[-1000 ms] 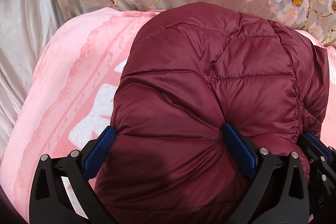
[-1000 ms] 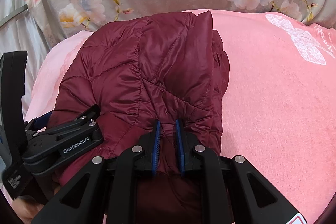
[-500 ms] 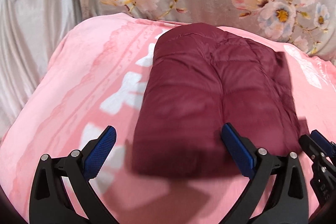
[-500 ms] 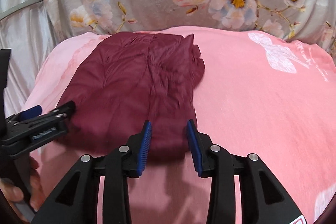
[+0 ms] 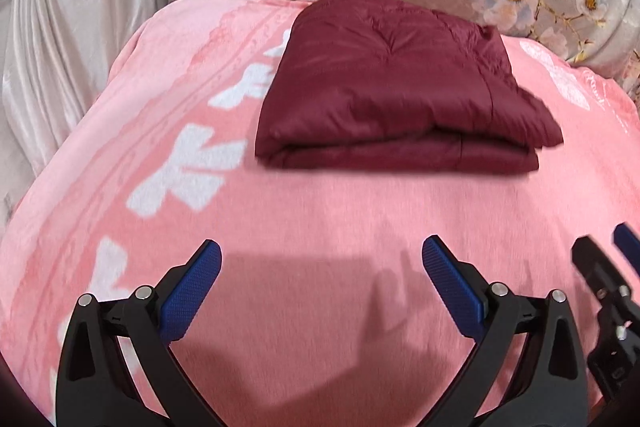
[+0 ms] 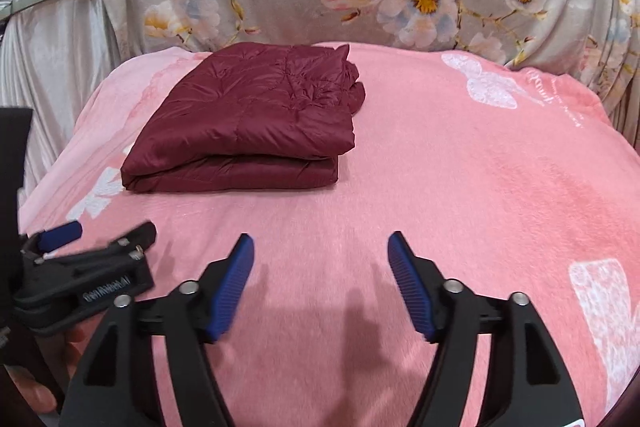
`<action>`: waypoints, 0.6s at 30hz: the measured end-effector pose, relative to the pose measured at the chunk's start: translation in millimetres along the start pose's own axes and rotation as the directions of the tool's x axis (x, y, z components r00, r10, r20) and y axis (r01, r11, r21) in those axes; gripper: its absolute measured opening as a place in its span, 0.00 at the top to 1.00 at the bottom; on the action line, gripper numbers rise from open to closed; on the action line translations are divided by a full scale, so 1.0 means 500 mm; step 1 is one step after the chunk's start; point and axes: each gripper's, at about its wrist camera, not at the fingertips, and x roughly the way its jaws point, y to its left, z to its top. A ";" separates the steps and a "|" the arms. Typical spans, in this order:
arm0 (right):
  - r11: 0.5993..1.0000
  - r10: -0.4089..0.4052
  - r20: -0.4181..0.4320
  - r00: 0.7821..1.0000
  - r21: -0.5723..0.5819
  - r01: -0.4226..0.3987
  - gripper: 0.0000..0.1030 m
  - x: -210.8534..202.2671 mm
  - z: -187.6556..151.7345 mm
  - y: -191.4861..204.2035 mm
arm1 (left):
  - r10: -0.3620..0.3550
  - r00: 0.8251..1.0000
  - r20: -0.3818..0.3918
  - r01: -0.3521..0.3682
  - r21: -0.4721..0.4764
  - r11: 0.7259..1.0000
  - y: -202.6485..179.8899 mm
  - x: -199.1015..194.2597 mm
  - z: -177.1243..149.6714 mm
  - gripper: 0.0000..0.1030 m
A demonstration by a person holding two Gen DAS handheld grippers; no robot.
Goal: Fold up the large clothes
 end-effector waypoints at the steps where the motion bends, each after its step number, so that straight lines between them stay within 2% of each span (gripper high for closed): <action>1: 1.000 -0.005 0.003 1.000 -0.005 0.005 0.28 -0.002 -0.002 0.001 | 0.004 1.000 0.005 -0.004 0.002 1.000 0.000 -0.004 -0.003 0.05; 7: 0.999 -0.034 0.008 0.999 -0.041 0.034 0.20 -0.013 -0.014 0.019 | 0.033 0.997 0.065 -0.033 -0.002 0.999 -0.002 -0.025 -0.013 0.05; 18: 0.998 -0.041 -0.027 0.999 -0.044 0.040 0.20 0.000 -0.019 0.022 | 0.062 0.996 0.063 -0.065 0.039 0.997 -0.018 -0.018 -0.016 0.05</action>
